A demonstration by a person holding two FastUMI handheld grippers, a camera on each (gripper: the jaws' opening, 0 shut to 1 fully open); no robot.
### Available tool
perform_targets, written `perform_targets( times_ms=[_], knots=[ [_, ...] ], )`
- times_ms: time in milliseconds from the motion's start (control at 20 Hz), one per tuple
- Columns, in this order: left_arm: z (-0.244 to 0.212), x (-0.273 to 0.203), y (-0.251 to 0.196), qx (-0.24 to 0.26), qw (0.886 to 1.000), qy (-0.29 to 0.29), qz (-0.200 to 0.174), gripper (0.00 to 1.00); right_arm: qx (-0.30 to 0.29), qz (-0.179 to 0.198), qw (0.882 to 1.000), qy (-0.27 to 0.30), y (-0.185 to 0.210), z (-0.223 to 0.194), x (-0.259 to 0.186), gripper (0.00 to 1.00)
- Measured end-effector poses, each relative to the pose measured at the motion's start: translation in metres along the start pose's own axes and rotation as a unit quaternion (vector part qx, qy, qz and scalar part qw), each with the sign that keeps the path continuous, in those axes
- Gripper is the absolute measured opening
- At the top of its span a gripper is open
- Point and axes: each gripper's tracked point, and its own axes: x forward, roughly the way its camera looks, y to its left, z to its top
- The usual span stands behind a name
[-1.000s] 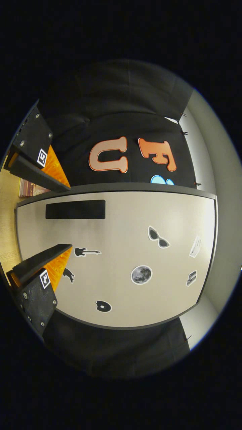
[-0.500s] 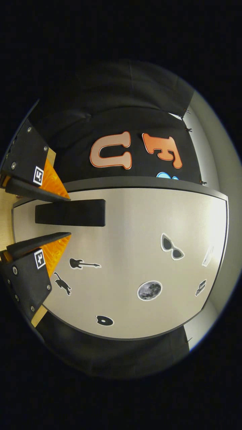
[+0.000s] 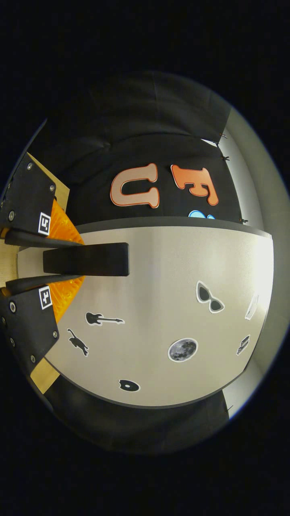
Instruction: Open the cabinet door with the right hand, grasp the bottle in the cabinet with the left hand and place it on the coaster, then close the cabinet door with the right hand.
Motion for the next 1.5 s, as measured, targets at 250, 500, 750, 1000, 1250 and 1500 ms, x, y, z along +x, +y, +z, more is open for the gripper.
perform_targets(
  times_ms=[250, 500, 750, 1000, 1250, 1500],
  knots=[
    [0.003, -0.006, -0.009, 0.0, 1.0, 0.0, -0.008, 0.94, 0.0, 0.023, 1.0, 0.004, 0.0, -0.002, -0.017, 0.29],
    [0.005, -0.007, -0.022, 0.004, 1.0, -0.001, -0.018, 0.94, 0.006, 0.037, 0.999, -0.004, -0.006, -0.004, -0.035, 0.29],
    [0.005, -0.005, -0.04, 0.003, 0.999, -0.001, -0.032, 0.94, -0.003, 0.038, 0.999, -0.006, -0.014, -0.005, -0.047, 0.29],
    [0.004, 0.002, -0.066, 0.005, 0.998, -0.001, -0.055, 0.94, 0.004, 0.036, 0.999, -0.005, -0.022, -0.007, -0.059, 0.25],
    [-0.001, 0.008, -0.105, 0.001, 0.996, 0.005, -0.089, 0.97, -0.009, 0.024, 1.0, -0.003, -0.038, -0.009, -0.071, 0.25],
    [0.0, 0.005, -0.15, 0.0, 0.992, 0.002, -0.125, 0.94, -0.018, -0.009, 1.0, -0.005, -0.062, -0.009, -0.086, 0.2]
  ],
)
